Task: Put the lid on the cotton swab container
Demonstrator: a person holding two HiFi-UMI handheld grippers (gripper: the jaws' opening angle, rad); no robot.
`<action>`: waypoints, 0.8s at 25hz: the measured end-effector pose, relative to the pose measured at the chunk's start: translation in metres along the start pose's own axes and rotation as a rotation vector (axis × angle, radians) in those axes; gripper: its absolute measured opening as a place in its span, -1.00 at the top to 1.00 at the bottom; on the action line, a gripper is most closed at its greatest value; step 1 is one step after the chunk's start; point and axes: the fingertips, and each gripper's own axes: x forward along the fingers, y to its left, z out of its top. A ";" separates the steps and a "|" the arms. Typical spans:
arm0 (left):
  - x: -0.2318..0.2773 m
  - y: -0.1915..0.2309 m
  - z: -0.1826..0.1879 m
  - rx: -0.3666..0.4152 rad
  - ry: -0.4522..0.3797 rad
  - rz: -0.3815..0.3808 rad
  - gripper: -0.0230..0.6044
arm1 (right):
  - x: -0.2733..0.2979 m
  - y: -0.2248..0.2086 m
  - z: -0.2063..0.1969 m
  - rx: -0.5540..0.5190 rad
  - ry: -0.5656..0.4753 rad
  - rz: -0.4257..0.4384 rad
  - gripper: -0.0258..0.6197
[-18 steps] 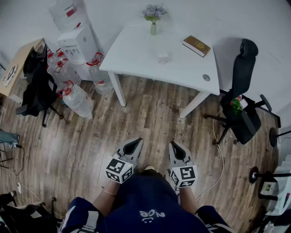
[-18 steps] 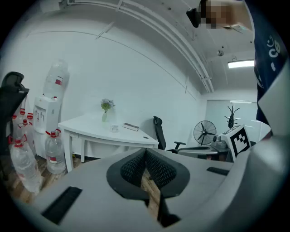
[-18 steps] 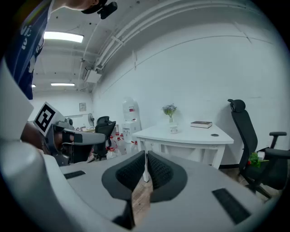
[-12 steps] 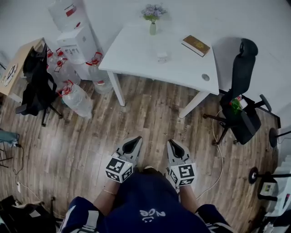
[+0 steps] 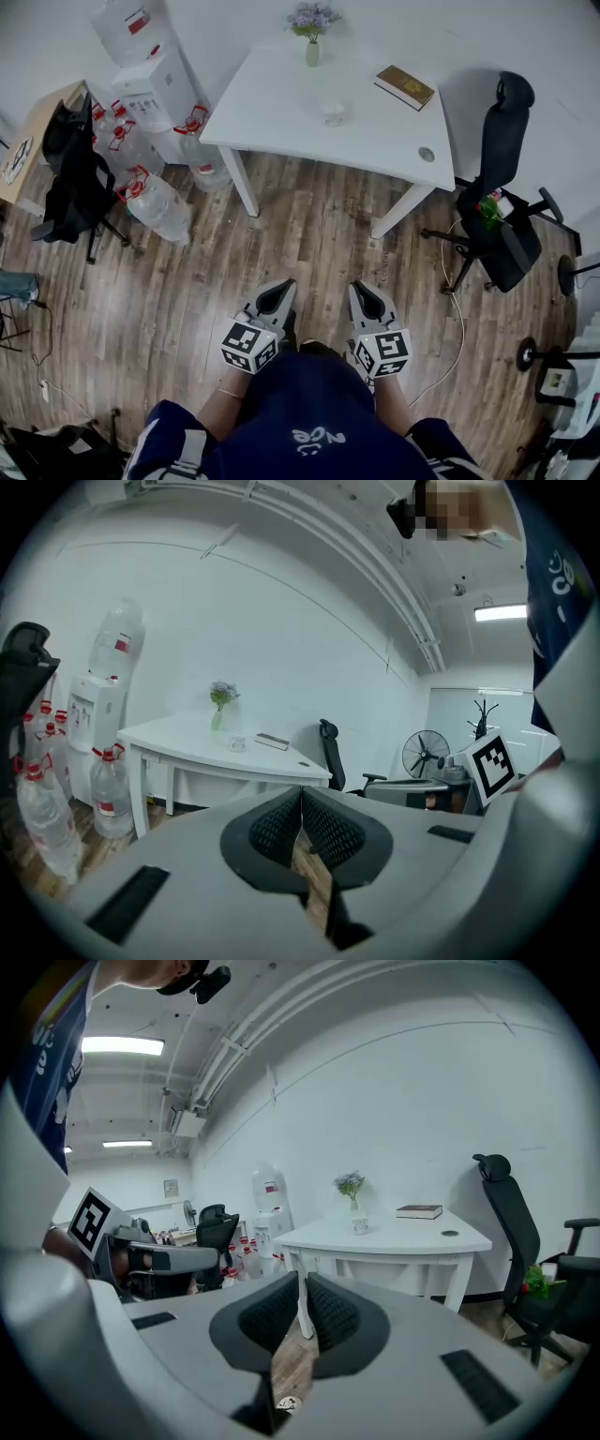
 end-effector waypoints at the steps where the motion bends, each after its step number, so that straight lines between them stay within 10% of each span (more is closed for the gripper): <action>1: 0.005 0.006 0.001 -0.009 -0.001 -0.008 0.86 | 0.005 -0.001 0.000 0.003 0.004 -0.005 0.74; 20: 0.131 0.139 0.079 0.106 0.030 -0.259 0.86 | 0.160 -0.036 0.058 0.050 -0.001 -0.185 0.74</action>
